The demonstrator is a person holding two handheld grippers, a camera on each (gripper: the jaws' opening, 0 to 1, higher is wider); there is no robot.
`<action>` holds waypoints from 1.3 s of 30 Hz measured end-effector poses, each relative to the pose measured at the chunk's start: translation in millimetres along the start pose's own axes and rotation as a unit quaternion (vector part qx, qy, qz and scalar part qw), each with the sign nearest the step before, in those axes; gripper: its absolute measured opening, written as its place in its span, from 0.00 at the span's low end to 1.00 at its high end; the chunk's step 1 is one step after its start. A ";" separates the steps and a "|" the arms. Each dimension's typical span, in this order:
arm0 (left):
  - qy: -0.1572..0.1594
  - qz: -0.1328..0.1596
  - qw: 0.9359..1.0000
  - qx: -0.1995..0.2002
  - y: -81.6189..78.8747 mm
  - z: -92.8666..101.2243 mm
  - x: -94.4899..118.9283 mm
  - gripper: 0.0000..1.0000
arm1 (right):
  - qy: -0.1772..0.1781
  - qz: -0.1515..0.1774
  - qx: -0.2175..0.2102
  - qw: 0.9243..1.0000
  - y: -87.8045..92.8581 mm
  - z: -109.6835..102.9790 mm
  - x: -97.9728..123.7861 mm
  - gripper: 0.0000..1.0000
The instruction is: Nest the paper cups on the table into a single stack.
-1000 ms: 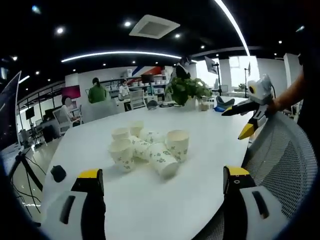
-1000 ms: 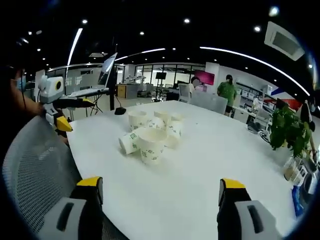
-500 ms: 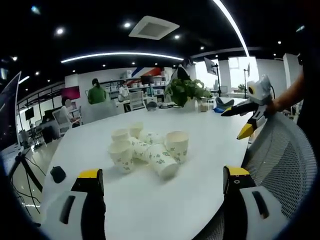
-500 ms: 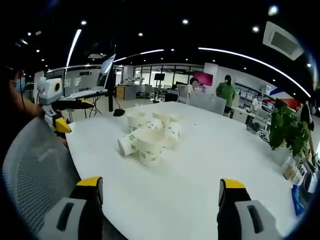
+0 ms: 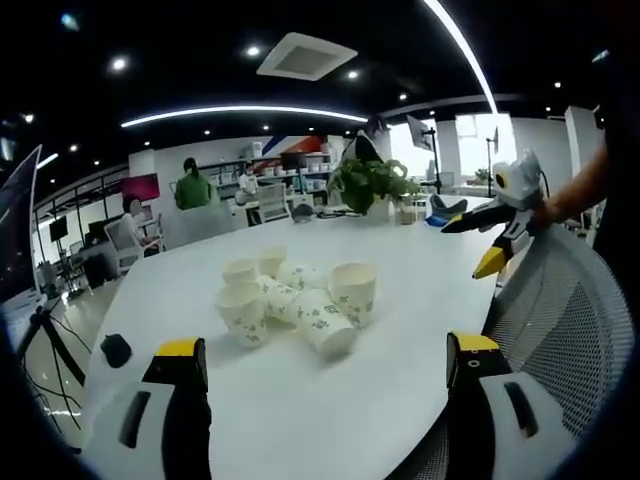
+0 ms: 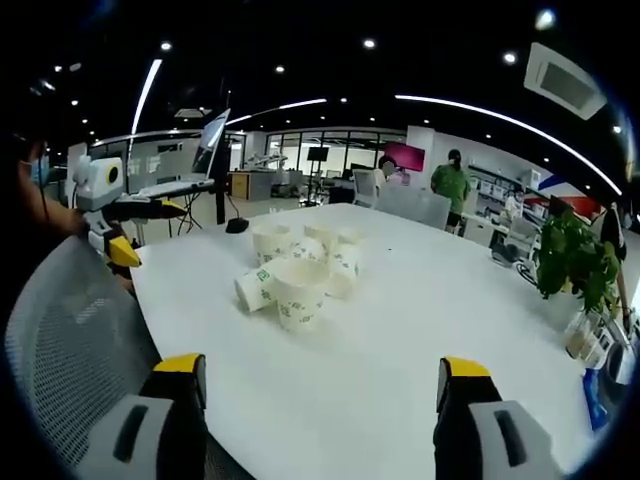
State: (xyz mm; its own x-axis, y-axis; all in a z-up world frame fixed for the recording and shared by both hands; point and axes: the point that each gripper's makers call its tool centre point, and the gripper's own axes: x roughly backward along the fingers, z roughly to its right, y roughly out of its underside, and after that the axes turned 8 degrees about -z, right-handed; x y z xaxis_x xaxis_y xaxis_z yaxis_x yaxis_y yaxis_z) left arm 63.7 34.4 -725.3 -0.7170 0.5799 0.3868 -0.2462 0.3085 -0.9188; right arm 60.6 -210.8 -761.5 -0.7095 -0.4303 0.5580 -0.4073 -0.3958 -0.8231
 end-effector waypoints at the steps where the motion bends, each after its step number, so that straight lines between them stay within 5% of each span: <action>1: 0.000 0.000 1.000 0.000 -0.1 0.2 0.1 0.99 | 0.000 0.000 0.001 1.000 0.3 0.1 -0.1 0.97; 39: 0.005 0.005 1.000 -0.003 -1.1 0.6 0.6 0.99 | 0.021 0.010 -0.028 0.999 -9.0 7.9 5.6 1.00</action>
State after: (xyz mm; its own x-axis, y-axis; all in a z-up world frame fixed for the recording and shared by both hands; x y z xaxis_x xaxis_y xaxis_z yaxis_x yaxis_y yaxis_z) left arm 63.1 33.9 -724.1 -0.7133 0.5901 0.3781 -0.2350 0.3069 -0.9223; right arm 64.8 -216.0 -750.1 -0.7409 -0.4035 0.5370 -0.4229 -0.3410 -0.8396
